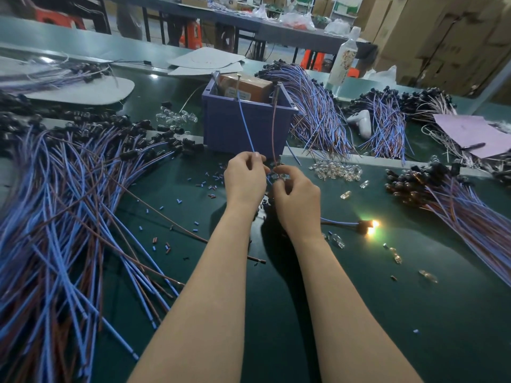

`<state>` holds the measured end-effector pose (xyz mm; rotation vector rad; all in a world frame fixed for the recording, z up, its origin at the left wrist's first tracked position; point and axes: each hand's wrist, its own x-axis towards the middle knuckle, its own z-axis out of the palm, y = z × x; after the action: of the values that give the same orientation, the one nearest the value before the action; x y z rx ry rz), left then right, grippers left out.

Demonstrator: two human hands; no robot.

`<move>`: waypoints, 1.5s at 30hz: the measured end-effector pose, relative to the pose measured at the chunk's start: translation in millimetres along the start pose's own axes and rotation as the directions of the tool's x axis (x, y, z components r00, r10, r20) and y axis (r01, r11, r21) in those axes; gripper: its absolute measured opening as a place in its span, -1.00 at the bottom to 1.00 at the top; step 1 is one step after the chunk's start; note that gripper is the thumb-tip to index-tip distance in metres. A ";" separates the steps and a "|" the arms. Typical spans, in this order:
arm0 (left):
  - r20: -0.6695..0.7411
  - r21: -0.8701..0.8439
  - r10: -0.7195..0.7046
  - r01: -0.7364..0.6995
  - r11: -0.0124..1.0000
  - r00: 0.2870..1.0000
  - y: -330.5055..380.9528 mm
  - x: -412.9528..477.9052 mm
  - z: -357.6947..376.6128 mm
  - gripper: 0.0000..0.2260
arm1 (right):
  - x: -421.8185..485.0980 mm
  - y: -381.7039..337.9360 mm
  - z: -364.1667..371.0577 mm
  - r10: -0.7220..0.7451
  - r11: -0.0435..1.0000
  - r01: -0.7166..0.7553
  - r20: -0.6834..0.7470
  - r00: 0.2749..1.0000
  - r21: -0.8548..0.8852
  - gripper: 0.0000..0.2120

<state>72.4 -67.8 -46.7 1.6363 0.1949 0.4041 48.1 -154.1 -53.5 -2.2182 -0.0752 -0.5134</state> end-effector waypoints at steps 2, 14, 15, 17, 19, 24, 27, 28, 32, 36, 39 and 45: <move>-0.002 -0.006 0.001 -0.001 1.000 1.000 -0.1 -0.3 -0.1 -0.79 | 0.0 -0.2 -0.5 0.001 1.000 -0.001 0.006 1.000 0.001 -0.73; -0.029 -0.012 0.000 -0.001 1.000 1.000 -0.7 -0.5 0.1 -0.79 | -0.6 -0.4 -0.9 0.008 1.000 -0.008 0.006 1.000 0.022 -0.73; -0.030 -0.011 0.001 -0.002 1.000 1.000 -0.6 -0.8 0.2 -0.79 | -0.5 -0.2 -0.9 0.008 1.000 -0.008 0.005 1.000 0.021 -0.73; -0.032 -0.012 0.001 -0.002 1.000 0.999 -0.3 -1.5 0.4 -0.79 | -0.3 0.1 -0.8 0.010 1.000 -0.010 0.007 1.000 0.019 -0.73; -0.031 -0.020 -0.001 0.000 1.000 1.000 0.1 -1.6 0.1 -0.79 | -0.3 0.4 -0.6 0.013 1.000 -0.013 0.009 1.000 0.026 -0.73; -0.042 -0.035 -0.007 0.006 0.999 0.999 0.8 -1.7 -0.3 -0.79 | 0.7 0.8 -0.1 0.017 0.999 -0.017 0.006 1.000 0.031 -0.73; -0.063 -0.029 -0.005 0.003 1.000 0.998 1.1 -2.6 0.2 -0.79 | 0.9 1.0 0.0 0.018 1.000 -0.018 0.005 1.000 0.026 -0.73; -0.067 -0.027 -0.004 0.002 1.000 0.998 1.3 -2.8 0.1 -0.79 | 0.8 1.0 0.1 0.018 1.000 -0.018 0.005 1.000 0.024 -0.73; -0.081 -0.024 -0.005 0.003 1.000 0.997 2.5 -3.9 -1.0 -0.80 | 0.7 0.9 0.1 0.013 0.999 -0.013 0.004 1.000 0.029 -0.73; -0.091 -0.007 0.002 -0.003 1.000 0.996 2.9 -5.9 -1.3 -0.79 | 1.3 1.5 0.6 0.010 0.999 -0.010 0.010 1.000 0.030 -0.74; -0.093 0.003 0.011 -0.010 1.000 0.996 2.5 -6.3 -1.3 -0.78 | 1.2 1.9 0.6 0.004 1.000 -0.004 0.010 1.000 0.027 -0.74; -0.078 0.002 0.021 -0.021 1.000 0.997 2.2 -4.3 -0.8 -0.79 | 1.3 2.1 1.2 0.006 1.000 -0.005 -0.003 1.000 0.025 -0.75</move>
<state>67.9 -68.9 -45.1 1.6264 0.2364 0.4843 50.2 -154.7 -55.1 -2.1927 -0.0737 -0.5097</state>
